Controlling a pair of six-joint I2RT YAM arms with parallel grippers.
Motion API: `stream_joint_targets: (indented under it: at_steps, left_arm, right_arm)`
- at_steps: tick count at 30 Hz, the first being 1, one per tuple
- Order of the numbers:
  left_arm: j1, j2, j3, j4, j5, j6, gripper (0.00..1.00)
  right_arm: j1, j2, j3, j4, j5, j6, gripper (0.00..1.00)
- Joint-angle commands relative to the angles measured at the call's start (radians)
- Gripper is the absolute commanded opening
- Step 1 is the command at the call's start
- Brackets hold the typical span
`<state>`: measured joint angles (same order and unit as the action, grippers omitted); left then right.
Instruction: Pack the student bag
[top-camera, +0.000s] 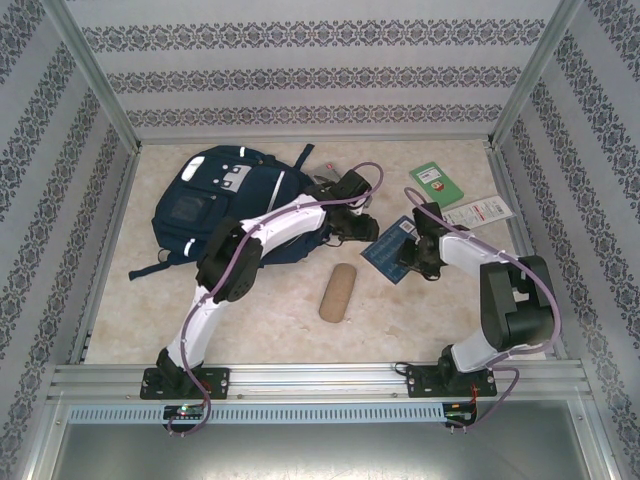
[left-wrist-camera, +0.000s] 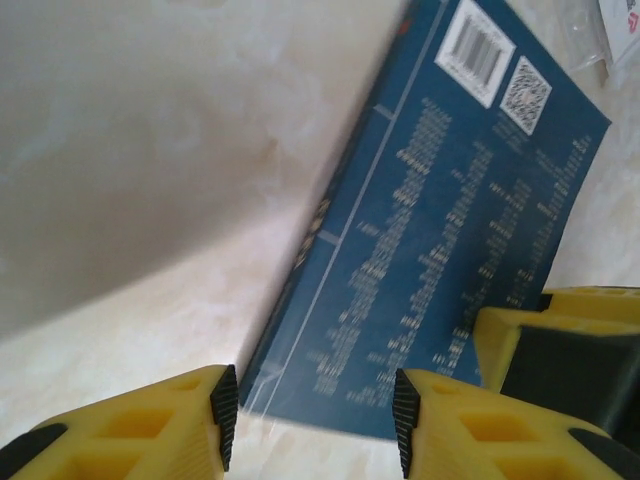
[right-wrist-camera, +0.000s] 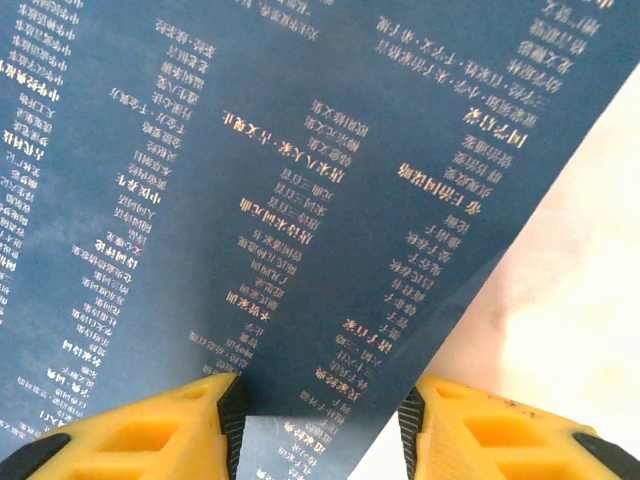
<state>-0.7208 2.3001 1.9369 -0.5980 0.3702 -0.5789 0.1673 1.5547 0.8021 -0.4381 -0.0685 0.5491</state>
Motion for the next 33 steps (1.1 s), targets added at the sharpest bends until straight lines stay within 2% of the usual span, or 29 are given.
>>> stream_joint_targets:
  at_steps: [1,7,16,22,28,33]
  left_arm:
    - [-0.011,0.053,0.06,-0.034,-0.024,0.062,0.47]
    - [-0.002,0.133,0.144,-0.065,-0.047,0.078,0.47]
    - [0.003,0.188,0.166,-0.069,-0.024,0.064,0.47]
    - [0.003,0.17,0.138,-0.009,0.171,0.006,0.39]
    - [0.005,0.068,0.027,0.152,0.362,-0.09,0.39]
    - [0.007,0.041,-0.031,0.3,0.511,-0.182,0.38]
  right_arm:
    - [0.049,0.021,0.034,-0.032,0.034,-0.032,0.46]
    - [0.082,0.045,0.057,-0.037,0.047,-0.024,0.46]
    - [0.086,0.046,0.052,-0.03,0.048,-0.012,0.46]
    - [0.085,0.057,0.063,-0.021,0.038,-0.002,0.46]
    - [0.076,0.055,0.054,0.008,0.018,0.018,0.46]
    - [0.057,0.04,0.042,0.029,-0.006,0.036,0.46]
